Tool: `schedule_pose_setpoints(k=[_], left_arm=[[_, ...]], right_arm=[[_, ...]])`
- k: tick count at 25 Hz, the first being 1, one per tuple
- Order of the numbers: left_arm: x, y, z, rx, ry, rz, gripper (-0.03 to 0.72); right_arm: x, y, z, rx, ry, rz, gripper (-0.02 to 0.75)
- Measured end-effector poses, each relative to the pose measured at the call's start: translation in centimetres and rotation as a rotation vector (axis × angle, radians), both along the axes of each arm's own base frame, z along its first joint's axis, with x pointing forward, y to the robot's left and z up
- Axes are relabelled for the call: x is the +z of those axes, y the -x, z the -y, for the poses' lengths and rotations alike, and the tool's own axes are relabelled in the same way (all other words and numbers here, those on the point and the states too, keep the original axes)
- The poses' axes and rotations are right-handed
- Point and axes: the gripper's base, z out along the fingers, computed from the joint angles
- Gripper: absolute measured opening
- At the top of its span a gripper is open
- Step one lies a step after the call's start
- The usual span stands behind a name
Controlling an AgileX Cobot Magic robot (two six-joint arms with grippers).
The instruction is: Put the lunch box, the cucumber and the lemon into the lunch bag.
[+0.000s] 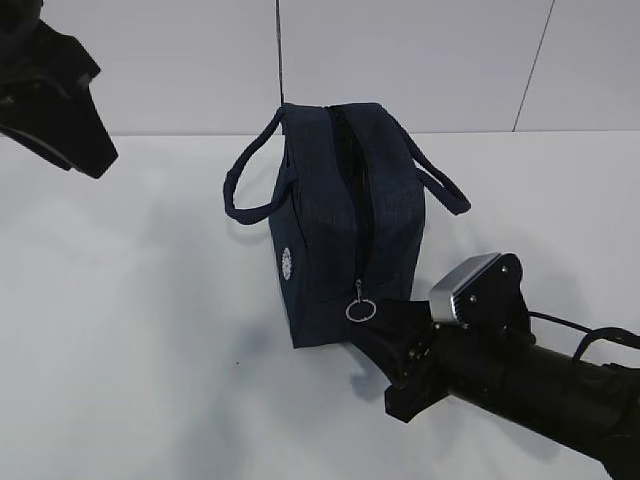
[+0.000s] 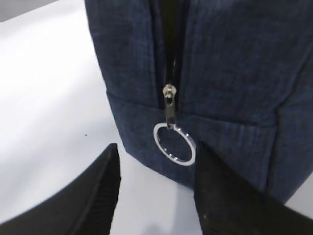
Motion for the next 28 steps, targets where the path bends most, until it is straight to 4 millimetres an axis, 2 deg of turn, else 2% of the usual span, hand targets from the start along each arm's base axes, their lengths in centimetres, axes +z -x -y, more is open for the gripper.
schedule_pose_setpoints(k=[10,15,28], left_arm=[[0.0,0.0,0.0,0.000,0.002,-0.001,0.219],[0.0,0.0,0.0,0.000,0.005,-0.003,0.219],[0.0,0.0,0.1,-0.001,0.007,-0.004,0.219]], right_arm=[[-0.9,-1.5,-0.8,0.006,-0.002,0.005,0.375],[-2.0,-1.8,-0.9,0.006,0.009,-0.016,0.375],[-1.6,-2.3,-1.4,0.029,0.000,0.009,0.373]])
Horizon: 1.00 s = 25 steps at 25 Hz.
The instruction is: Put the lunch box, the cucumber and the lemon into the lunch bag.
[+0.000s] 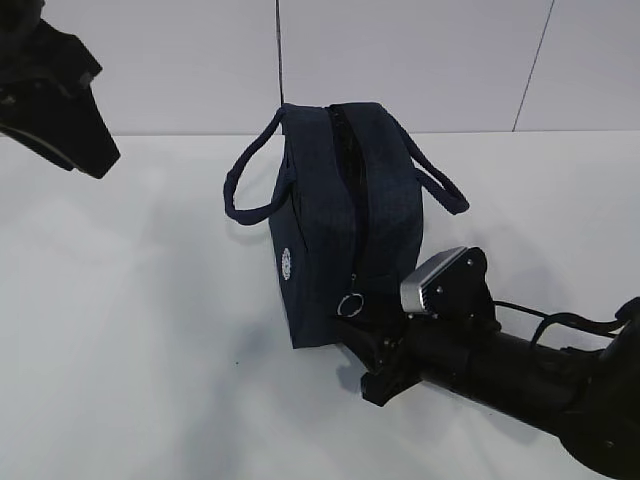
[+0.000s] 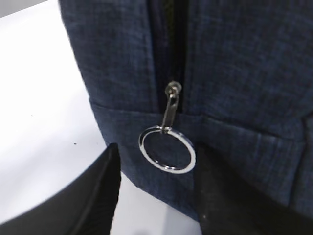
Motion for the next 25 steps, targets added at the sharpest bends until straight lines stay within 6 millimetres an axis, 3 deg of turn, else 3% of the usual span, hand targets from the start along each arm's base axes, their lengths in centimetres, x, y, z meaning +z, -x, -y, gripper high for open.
schedule_pose_setpoints(k=[15,25], left_arm=[[0.0,0.0,0.1,-0.001,0.007,-0.004,0.219],[0.0,0.1,0.1,-0.001,0.012,-0.006,0.219]], right_arm=[[1.0,-1.6,-0.9,0.016,-0.028,0.063,0.371],[0.9,-0.8,-1.6,0.122,-0.046,0.031,0.372]])
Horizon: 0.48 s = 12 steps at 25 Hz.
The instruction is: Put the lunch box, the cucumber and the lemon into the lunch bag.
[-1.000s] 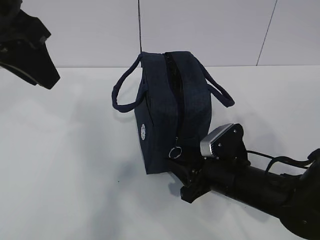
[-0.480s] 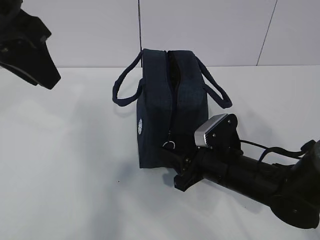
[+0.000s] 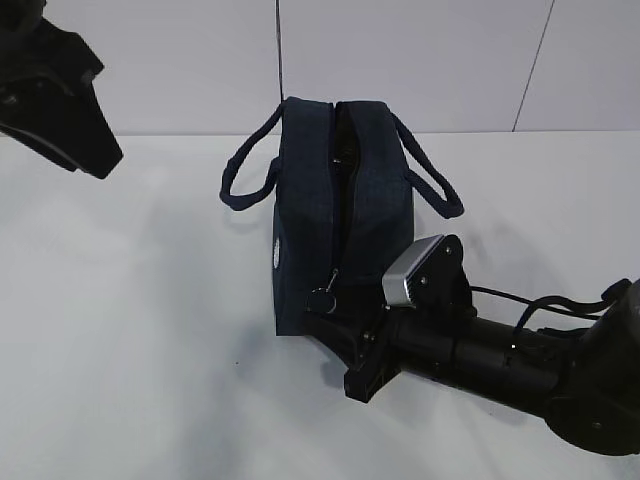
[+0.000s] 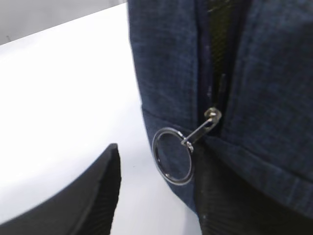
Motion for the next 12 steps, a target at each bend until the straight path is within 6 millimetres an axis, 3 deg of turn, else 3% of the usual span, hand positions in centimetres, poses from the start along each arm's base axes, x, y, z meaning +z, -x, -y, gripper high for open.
schedule_pose_setpoints(k=[12], left_arm=[[0.00,0.00,0.00,0.000,0.000,0.000,0.219]], right_arm=[[-0.01,0.11,-0.08,0.009,-0.012,-0.018,0.371]])
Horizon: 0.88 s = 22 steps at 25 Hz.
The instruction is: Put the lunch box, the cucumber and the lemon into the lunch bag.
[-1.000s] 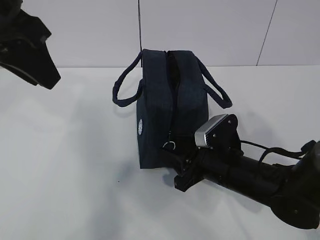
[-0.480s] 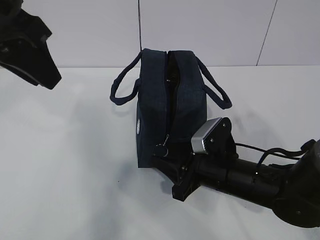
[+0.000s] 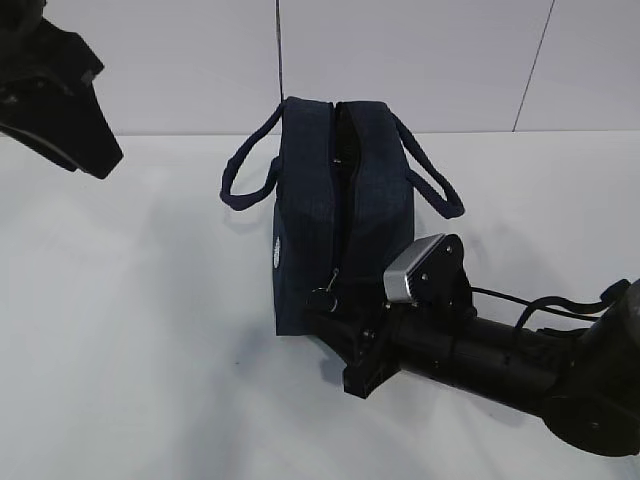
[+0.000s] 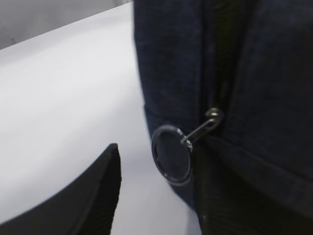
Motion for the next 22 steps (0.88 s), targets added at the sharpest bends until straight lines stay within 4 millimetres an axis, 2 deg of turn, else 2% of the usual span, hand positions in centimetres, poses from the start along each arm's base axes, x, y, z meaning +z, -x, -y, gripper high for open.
schedule_pose_setpoints(k=[7,22], left_arm=[[0.0,0.0,0.0,0.000,0.000,0.000,0.219],[0.0,0.0,0.0,0.000,0.000,0.000,0.219]], right_arm=[[0.1,-0.6,0.4,-0.102,-0.051,-0.051,0.371],[0.0,0.4,-0.3,0.022,-0.070,-0.110,0.371]])
